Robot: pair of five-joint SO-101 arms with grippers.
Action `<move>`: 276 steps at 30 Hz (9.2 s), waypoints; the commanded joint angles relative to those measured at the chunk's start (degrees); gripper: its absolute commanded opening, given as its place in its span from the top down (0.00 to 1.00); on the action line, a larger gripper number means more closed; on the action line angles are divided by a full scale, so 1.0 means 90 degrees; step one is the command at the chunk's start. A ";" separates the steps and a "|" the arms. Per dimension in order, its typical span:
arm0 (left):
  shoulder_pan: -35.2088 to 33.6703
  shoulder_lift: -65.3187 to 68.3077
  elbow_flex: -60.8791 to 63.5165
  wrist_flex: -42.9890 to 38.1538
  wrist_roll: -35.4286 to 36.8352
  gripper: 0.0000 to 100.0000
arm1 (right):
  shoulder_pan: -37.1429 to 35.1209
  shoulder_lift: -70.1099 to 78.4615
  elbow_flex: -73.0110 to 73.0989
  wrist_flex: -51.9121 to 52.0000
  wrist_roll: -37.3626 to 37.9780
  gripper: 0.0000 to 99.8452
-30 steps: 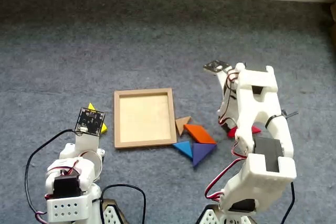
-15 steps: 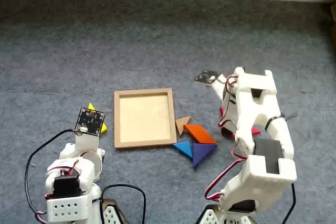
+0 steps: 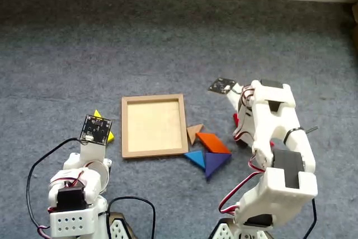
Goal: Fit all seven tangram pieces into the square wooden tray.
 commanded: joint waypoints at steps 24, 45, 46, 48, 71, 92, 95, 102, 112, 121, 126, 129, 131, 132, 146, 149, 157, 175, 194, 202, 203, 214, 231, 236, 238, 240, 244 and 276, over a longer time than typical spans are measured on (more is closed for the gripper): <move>-0.0054 -0.0063 0.0122 0.0029 0.0039 0.98 | 0.0396 -0.0542 -0.0073 -0.0083 0.0020 0.99; -0.0054 -0.0063 0.0122 0.0029 0.0039 0.98 | -0.2711 -0.2515 -0.0034 -0.0640 -0.2969 0.99; -0.0054 -0.0063 0.0122 0.0029 0.0039 0.98 | -0.2838 -0.2515 -0.0034 -0.0904 -0.2960 0.99; -0.0054 -0.0063 0.0122 0.0029 0.0039 0.98 | -0.3033 -0.2505 -0.0015 -0.1451 -0.2940 0.99; -0.0054 -0.0063 0.0122 0.0029 0.0039 0.98 | -0.4430 -0.2505 0.2613 -0.6344 -0.0938 0.99; -0.0054 -0.0063 0.0122 0.0029 0.0039 0.98 | -0.4440 -0.1197 0.2466 -0.6921 -0.0987 0.91; -0.0054 -0.0063 0.0122 0.0029 0.0039 0.98 | -0.4381 -0.1197 0.2466 -0.6921 -0.1231 0.78; -0.0054 -0.0063 0.0122 0.0029 0.0039 0.98 | -0.4518 -0.2027 0.2476 -0.6364 -0.1573 0.73; -0.0054 -0.0063 0.0122 0.0029 0.0039 0.98 | -0.4752 -0.3541 0.2486 -0.3941 -0.1573 0.73; -0.0054 -0.0063 0.0122 0.0029 0.0039 0.98 | -0.4752 -0.2886 0.2437 -0.4264 -0.2315 0.83; -0.0054 -0.0063 0.0122 0.0029 0.0039 0.98 | -0.4606 -0.2095 0.2418 -0.4772 -0.2755 0.98; -0.0054 -0.0063 0.0122 0.0029 0.0039 0.98 | -0.4420 -0.1656 0.2173 -0.4889 -0.2745 0.97; -0.0054 -0.0063 0.0122 0.0029 0.0039 0.98 | -0.4313 -0.1402 0.1919 -0.4918 -0.2745 0.97; -0.0054 -0.0063 0.0122 0.0029 0.0039 0.98 | -0.4254 -0.1275 0.1802 -0.4918 -0.2745 0.97; -0.0054 -0.0063 0.0122 0.0029 0.0039 0.98 | -0.4098 -0.0923 0.0864 -0.5270 -0.3614 0.97; -0.0054 -0.0063 0.0122 0.0029 0.0039 0.98 | -0.4088 -0.0923 0.0884 -0.5846 -0.3702 0.97; -0.0054 -0.0063 0.0122 0.0029 0.0039 0.98 | -0.3902 -0.2066 0.1421 -0.5495 -0.3692 0.97; -0.0054 -0.0063 0.0122 0.0029 0.0039 0.98 | -0.2789 -0.7302 0.4869 -0.4752 -0.3692 0.97; -0.0054 -0.0063 0.0122 0.0029 0.0039 0.98 | -0.2379 -1.1004 0.7995 -0.4742 -0.3712 0.97; -0.0024 -0.0063 0.0122 0.0029 0.0029 0.98 | -0.2125 -1.2479 0.8952 -0.4107 -0.5089 0.97; 0.0015 -0.0063 0.0122 0.0029 0.0029 0.98 | -0.2115 -1.2625 0.8952 -0.3932 -0.5206 0.97; 0.0200 -0.0063 0.0122 0.0029 0.0020 0.98 | -0.2095 -1.2742 0.8952 -0.2203 -0.6144 0.98; -0.1021 0.0015 -0.3043 0.0049 -0.0977 0.97 | -0.2095 -1.2694 0.8952 -0.1255 -0.6144 0.98; -0.0611 0.1001 -0.3414 0.0068 -0.0967 0.91 | -0.2066 -1.2684 0.8952 -0.1255 -0.6134 0.98; -0.0493 0.1822 -0.3629 0.0068 -0.0918 0.85 | -0.1880 -1.2684 0.8952 -0.1255 -0.6144 0.98; -0.0405 0.2720 -0.3824 0.0049 -0.0791 0.82 | -0.1685 -1.2713 0.8952 -0.1294 -0.6144 0.98; 0.0044 0.4449 -0.4147 0.0020 -0.0762 0.80 | -0.1617 -1.2723 0.8952 -0.1294 -0.6144 0.98; -0.0083 1.2684 -0.8190 -0.0830 -0.0303 0.77 | -0.1607 -1.2723 0.8952 -0.1284 -0.6134 0.98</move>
